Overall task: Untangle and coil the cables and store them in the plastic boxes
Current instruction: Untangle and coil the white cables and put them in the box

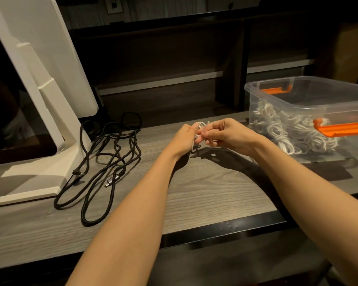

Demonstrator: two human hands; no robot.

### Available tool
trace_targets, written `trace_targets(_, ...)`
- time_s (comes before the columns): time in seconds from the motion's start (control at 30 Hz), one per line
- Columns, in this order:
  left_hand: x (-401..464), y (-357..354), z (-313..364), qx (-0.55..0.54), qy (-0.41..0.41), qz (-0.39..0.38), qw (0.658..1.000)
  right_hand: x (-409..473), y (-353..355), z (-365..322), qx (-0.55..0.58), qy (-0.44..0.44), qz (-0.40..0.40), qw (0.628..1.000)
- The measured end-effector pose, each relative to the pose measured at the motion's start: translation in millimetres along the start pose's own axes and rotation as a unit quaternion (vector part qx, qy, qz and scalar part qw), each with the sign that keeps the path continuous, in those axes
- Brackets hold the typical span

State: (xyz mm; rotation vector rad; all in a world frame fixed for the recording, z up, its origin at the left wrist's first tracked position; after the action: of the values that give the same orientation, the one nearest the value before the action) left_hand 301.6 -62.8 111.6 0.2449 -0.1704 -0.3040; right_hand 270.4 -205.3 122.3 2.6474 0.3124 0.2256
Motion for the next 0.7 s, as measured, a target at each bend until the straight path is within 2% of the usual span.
trace_targets(0.23,5.6,4.7,-6.2,-0.062,0.030,0.015,0.998,1.2,-3.9,0.1,-0.069,-0.070,0.004,0.995)
trace_targets(0.4,7.4,-0.8,-4.7,-0.057,-0.008,0.015,0.998,3.0,-7.2,-5.2,-0.105,-0.118,0.034,0.987)
trace_targets(0.7,2.2,-5.5,-0.1,0.000,-0.098,-0.010,0.995,3.9,-4.0,-5.1,-0.068,-0.187,0.057,0.978)
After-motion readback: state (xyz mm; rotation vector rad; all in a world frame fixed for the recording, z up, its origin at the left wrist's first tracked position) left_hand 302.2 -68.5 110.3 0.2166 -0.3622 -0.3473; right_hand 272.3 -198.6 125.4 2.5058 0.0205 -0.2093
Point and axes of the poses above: each hand's wrist, its own x-axis towards the middle knuckle, its own y-axis out of the back of the hand, z = x × y, the point moved 1 cm from there along x, towards the middle knuckle, and after that the axes turned 14 degrees about -x, right-handed, at the moved point
